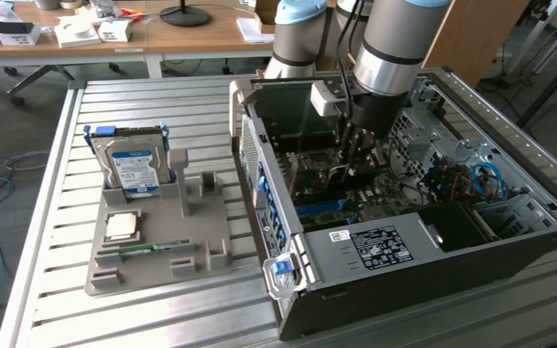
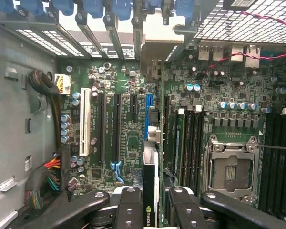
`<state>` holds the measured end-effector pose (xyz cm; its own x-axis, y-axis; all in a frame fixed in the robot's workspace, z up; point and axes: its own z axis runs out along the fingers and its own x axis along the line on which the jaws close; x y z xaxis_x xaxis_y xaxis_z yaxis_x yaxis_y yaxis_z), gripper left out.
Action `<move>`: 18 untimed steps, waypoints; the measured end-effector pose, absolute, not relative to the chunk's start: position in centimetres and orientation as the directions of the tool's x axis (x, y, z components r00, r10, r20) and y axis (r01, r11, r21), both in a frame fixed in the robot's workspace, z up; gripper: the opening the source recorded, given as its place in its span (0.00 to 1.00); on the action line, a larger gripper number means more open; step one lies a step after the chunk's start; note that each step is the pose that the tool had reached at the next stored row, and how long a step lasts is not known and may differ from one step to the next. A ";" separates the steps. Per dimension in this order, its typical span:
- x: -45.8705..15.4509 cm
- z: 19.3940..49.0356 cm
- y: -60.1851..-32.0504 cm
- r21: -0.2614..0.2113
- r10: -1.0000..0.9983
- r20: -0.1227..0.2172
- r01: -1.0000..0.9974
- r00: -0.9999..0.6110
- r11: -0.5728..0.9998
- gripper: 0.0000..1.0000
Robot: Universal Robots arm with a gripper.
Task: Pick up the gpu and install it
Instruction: 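Insert the gpu into the slot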
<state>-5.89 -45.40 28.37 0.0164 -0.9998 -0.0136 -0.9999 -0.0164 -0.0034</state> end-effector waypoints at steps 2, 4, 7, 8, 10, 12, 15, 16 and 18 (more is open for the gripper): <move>-5.9 28.4 -45.4 -0.003 -1.000 -0.014 -1.000 0.016 -0.016 0.26; -6.0 28.3 -45.4 -0.003 -1.000 -0.014 -1.000 0.017 -0.017 0.26; -6.0 28.1 -45.4 -0.003 -1.000 -0.014 -1.000 0.017 -0.017 0.26; -6.0 28.0 -45.4 -0.003 -1.000 -0.014 -1.000 0.017 -0.017 0.26; -6.1 27.9 -45.4 -0.003 -1.000 -0.014 -1.000 0.017 -0.016 0.26; -6.1 27.8 -45.4 -0.003 -1.000 -0.014 -1.000 0.017 -0.016 0.26; -6.1 27.7 -45.4 -0.003 -1.000 -0.014 -1.000 0.017 -0.017 0.26; -6.1 27.7 -45.4 -0.003 -1.000 -0.014 -1.000 0.017 -0.016 0.26; -6.1 27.7 -45.4 -0.003 -1.000 -0.013 -1.000 0.017 -0.016 0.26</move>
<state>-6.11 -45.41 27.66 0.0165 -0.9998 -0.0134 -0.9999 -0.0165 -0.0033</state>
